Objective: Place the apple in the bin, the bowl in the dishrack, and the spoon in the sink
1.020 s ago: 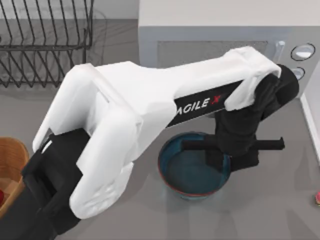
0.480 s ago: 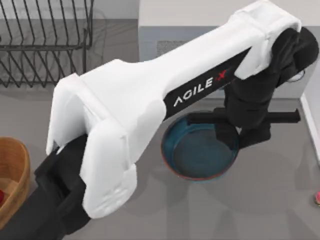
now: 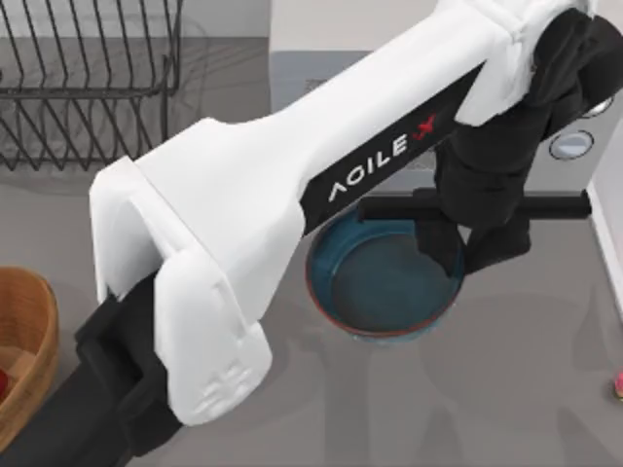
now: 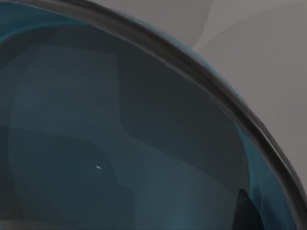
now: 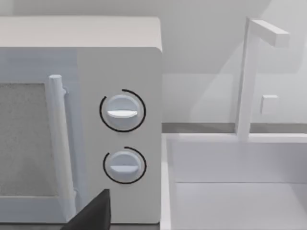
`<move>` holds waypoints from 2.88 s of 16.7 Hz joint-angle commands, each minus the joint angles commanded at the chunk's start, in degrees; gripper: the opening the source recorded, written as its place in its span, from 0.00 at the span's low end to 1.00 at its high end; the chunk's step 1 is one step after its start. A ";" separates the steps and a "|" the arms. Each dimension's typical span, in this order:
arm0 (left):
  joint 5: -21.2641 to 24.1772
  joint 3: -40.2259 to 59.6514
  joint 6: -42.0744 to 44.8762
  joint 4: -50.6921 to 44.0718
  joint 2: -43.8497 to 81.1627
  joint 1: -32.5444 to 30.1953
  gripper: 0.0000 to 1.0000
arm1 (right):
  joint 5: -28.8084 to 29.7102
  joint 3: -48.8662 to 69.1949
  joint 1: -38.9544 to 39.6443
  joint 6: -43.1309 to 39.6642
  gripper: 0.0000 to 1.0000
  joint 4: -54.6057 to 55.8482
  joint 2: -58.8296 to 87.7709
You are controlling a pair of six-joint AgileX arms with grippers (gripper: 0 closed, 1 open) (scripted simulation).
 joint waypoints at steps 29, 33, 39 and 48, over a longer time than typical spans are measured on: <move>10.78 -89.55 52.05 82.22 -95.24 64.04 0.00 | 0.00 0.00 0.00 0.00 1.00 0.00 0.00; 11.43 -91.34 53.33 83.85 -97.23 64.90 0.00 | 0.00 0.00 0.00 0.00 1.00 0.00 0.00; 11.04 -91.27 53.39 85.70 -95.05 64.44 0.00 | 0.00 0.00 0.00 0.00 1.00 0.00 0.00; 8.59 -95.08 53.65 118.87 -67.83 61.46 0.00 | 0.00 0.00 0.00 0.00 1.00 0.00 0.00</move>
